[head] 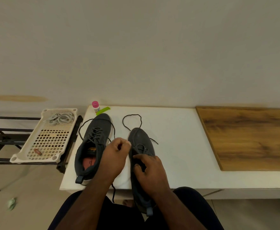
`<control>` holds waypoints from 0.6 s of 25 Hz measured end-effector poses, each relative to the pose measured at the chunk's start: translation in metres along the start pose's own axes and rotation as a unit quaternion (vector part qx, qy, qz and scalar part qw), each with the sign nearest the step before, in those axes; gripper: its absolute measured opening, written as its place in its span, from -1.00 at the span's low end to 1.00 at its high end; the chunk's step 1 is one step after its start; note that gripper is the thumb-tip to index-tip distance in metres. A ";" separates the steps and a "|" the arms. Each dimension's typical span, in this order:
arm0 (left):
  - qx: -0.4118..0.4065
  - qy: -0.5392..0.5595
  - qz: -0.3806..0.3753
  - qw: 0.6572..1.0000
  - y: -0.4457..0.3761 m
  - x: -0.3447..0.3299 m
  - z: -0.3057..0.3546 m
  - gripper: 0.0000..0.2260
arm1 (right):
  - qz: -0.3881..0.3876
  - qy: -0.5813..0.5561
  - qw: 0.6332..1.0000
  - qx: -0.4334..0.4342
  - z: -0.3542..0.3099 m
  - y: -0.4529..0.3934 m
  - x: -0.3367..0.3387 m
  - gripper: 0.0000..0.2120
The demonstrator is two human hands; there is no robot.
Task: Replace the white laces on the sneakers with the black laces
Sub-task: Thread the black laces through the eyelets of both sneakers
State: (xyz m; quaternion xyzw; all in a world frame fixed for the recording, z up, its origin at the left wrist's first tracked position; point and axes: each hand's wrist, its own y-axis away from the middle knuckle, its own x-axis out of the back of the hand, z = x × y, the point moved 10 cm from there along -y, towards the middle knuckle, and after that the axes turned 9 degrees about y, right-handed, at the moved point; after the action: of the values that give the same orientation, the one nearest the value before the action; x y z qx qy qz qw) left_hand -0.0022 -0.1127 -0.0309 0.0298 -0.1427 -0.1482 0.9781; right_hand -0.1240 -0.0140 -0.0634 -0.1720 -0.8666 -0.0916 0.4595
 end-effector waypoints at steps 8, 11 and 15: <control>0.080 0.047 0.003 0.996 -0.001 -0.001 -0.031 -0.91 | -0.004 0.005 1.000 0.001 -0.002 0.001 0.000 -0.69; 0.071 -0.087 -0.074 0.991 0.002 -0.016 -0.036 -0.84 | 0.006 0.000 1.000 0.006 -0.003 0.001 0.000 -0.71; 0.050 -0.111 -0.092 0.988 0.004 -0.019 -0.028 -0.78 | 0.003 -0.005 1.000 0.007 -0.002 0.000 -0.001 -0.73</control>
State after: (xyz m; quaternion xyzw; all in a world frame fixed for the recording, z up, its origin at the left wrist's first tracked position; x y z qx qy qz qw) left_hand -0.0103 -0.1032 -0.0627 0.0749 -0.2544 -0.2331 0.9356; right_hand -0.1221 -0.0150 -0.0630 -0.1722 -0.8690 -0.0834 0.4563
